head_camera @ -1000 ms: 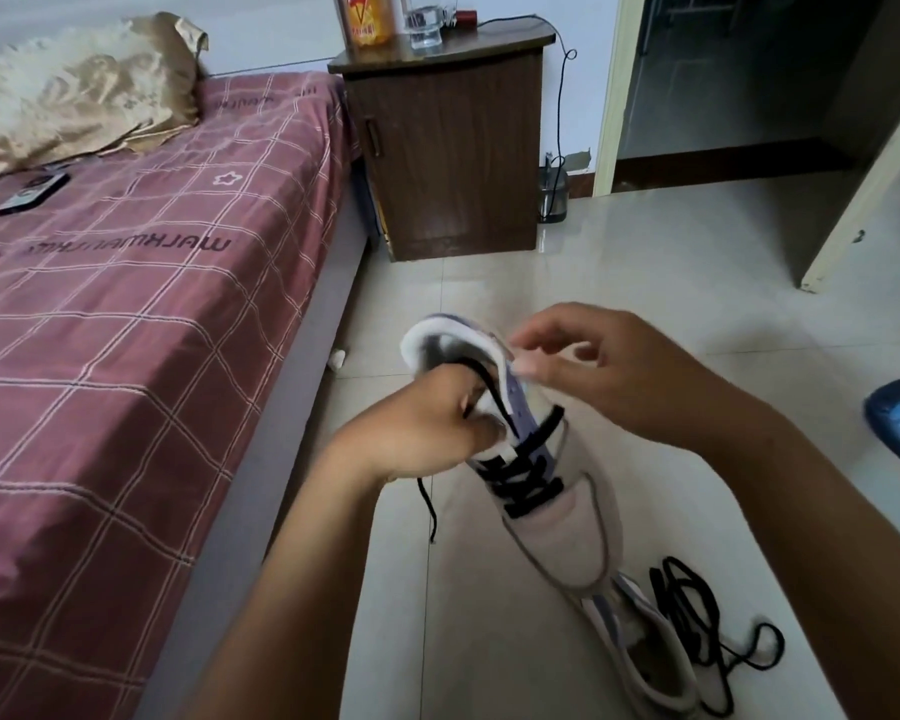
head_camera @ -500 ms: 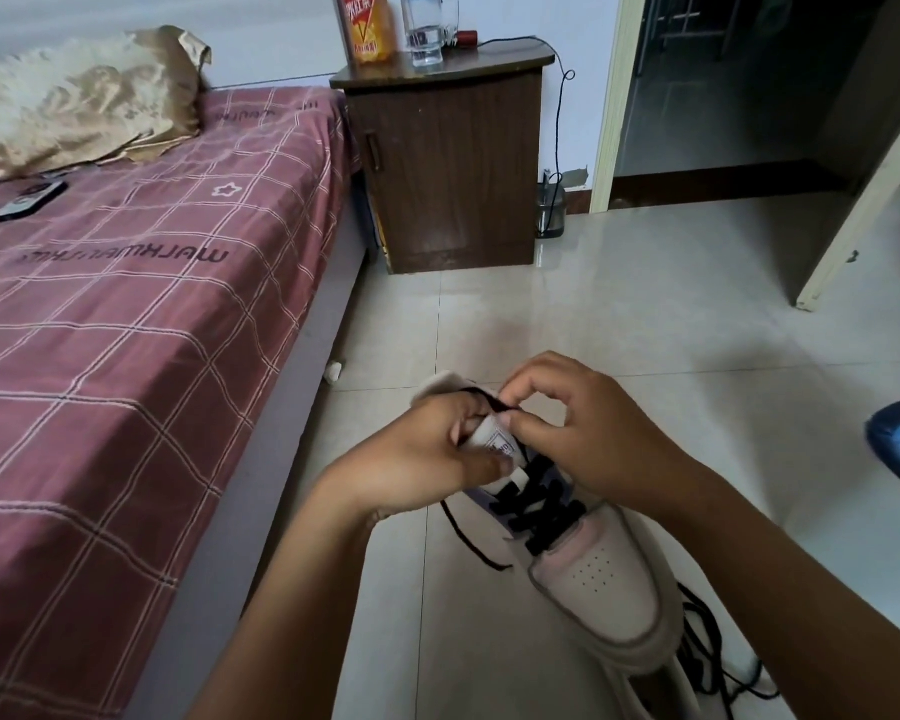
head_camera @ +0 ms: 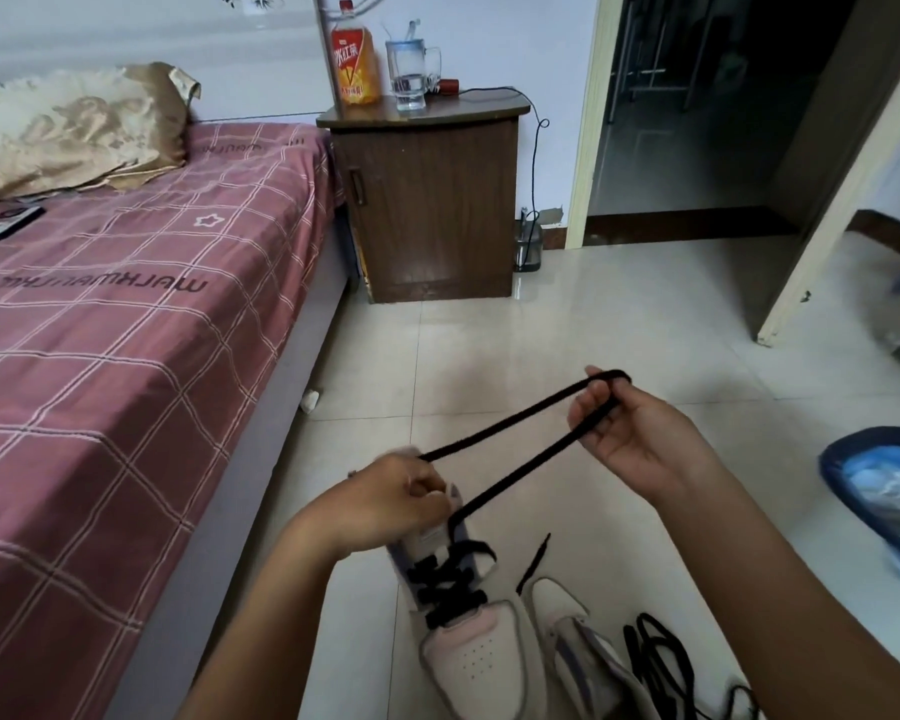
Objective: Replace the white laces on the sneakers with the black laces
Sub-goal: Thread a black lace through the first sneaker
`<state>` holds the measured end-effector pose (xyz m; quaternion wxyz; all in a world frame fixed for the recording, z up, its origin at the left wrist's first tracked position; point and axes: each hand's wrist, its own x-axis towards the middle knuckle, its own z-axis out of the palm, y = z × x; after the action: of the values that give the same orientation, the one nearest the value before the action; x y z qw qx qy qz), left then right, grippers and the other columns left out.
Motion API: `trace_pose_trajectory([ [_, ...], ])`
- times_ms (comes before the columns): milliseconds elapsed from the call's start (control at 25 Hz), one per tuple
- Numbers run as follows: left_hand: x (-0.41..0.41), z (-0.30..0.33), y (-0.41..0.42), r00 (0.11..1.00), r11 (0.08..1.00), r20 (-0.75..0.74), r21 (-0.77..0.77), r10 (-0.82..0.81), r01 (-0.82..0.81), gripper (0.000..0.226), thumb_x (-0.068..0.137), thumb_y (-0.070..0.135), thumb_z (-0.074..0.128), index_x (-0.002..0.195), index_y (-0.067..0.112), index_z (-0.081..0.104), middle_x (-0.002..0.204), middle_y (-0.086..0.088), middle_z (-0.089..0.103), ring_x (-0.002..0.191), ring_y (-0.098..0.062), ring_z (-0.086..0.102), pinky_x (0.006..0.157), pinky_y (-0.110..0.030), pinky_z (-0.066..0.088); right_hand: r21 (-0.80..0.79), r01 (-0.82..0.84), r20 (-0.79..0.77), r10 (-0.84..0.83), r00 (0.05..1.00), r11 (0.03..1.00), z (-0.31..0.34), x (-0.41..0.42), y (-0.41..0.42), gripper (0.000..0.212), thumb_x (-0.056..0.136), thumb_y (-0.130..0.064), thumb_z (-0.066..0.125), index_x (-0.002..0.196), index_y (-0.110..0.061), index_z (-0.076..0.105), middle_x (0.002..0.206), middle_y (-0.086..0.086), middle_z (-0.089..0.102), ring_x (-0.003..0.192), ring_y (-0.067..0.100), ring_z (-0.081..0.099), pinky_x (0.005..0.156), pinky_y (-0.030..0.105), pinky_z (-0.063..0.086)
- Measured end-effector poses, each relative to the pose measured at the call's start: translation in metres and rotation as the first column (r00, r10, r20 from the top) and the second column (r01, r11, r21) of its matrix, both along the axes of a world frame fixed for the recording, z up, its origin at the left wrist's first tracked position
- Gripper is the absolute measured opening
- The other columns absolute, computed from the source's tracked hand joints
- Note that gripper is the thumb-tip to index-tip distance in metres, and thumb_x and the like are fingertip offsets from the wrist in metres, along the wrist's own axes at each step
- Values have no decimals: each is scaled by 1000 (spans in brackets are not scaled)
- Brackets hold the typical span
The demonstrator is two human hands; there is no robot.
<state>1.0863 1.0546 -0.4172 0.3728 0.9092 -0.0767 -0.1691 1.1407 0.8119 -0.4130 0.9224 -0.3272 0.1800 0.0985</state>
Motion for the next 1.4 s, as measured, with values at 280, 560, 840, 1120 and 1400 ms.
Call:
trace_pose_trajectory([
  [280,6,-49,49,994,947,-96,320,52,-19,44,83,50,62,76,7,64,80,-3,59,66,-12,49,63,-26,38,-44,271,-115,-275,955,962,-40,9,-101,25,96,-10,29,77,-12,44,36,-8,32,29,6,26,34,12,23],
  [560,-6,-103,95,972,945,-152,302,178,-126,35,80,37,71,71,4,68,87,-11,68,76,-19,62,73,-33,49,-181,392,24,-395,919,902,-38,5,-155,23,96,-11,31,78,-18,42,38,-9,29,31,5,23,37,12,22],
  [840,-6,-87,99,955,953,-83,137,284,-271,25,81,34,73,80,9,70,89,-4,69,78,-16,62,75,-28,48,-443,424,-22,-483,876,790,-30,6,-190,39,82,-24,56,60,-24,24,59,-7,11,54,13,8,48,23,13],
  [1120,2,-26,50,981,979,-101,-102,165,-176,21,86,29,68,92,9,72,98,-5,69,90,-12,63,91,-35,48,-727,23,282,267,922,686,9,-26,-45,24,95,-18,50,72,-18,56,51,-10,49,49,6,42,52,19,39],
  [1400,-12,40,9,1000,879,-2,-476,-14,11,20,90,1,56,107,0,66,111,-17,62,102,-18,62,95,-29,46,-931,-84,237,764,600,354,50,-70,40,27,85,-4,64,81,-30,73,76,-8,73,68,2,66,66,10,49],
])
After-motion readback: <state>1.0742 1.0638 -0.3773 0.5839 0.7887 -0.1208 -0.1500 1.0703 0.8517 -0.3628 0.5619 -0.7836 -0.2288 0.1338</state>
